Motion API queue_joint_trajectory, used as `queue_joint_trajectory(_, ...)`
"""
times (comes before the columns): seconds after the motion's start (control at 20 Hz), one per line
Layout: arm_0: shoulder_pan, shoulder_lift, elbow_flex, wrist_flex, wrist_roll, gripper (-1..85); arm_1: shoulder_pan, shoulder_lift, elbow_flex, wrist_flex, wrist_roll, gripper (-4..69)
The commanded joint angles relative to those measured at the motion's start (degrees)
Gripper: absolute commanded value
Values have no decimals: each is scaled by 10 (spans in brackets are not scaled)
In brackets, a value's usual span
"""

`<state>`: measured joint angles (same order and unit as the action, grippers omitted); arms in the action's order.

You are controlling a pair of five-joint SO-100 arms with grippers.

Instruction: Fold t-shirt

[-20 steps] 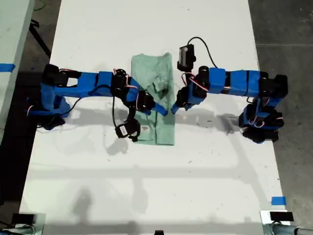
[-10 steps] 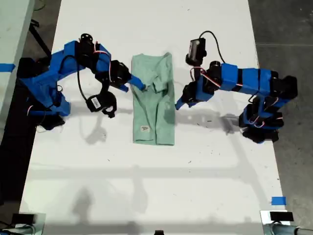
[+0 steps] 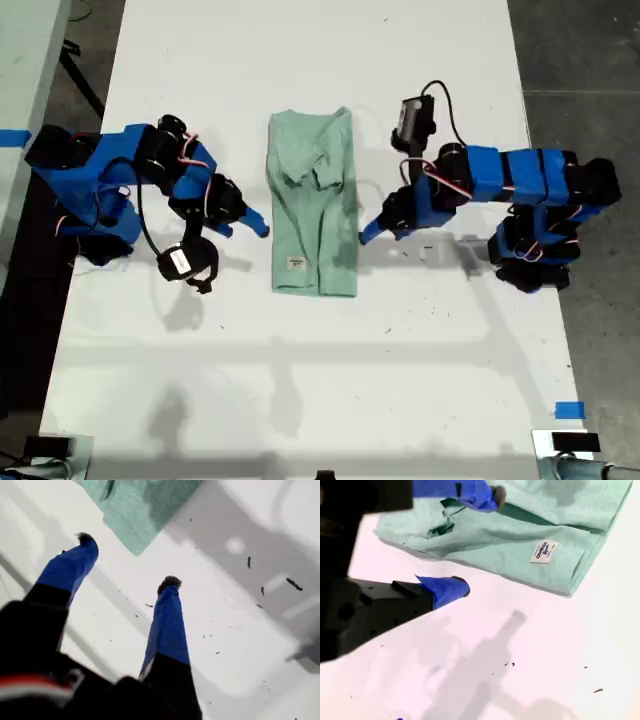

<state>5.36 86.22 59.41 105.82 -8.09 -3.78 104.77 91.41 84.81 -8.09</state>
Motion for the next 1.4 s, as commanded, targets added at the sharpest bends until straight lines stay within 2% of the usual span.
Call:
queue_joint_trajectory(0.0,15,-26,-2,-17,-23,314,-24,6,-6,-20,34,303)
queue_joint_trajectory(0.25,-5,-132,-8,-97,6,274,-34,-69,-21,-68,55,303)
queue_joint_trajectory(0.6,-12,-242,-8,-170,16,257,-53,-215,-40,-162,73,298)
queue_joint_trajectory(0.95,-5,-337,-17,-212,3,238,-67,-381,-151,-171,70,287)
queue_joint_trajectory(1.1,4,-392,-38,-226,-4,179,-69,-442,-187,-172,69,242)
queue_joint_trajectory(1.2,4,-396,-43,-228,-17,95,-76,-479,-216,-167,70,215)
queue_joint_trajectory(1.25,3,-397,-43,-228,-22,66,-77,-490,-226,-167,71,181)
queue_joint_trajectory(1.35,2,-398,-43,-230,-22,0,-81,-496,-236,-165,78,53)
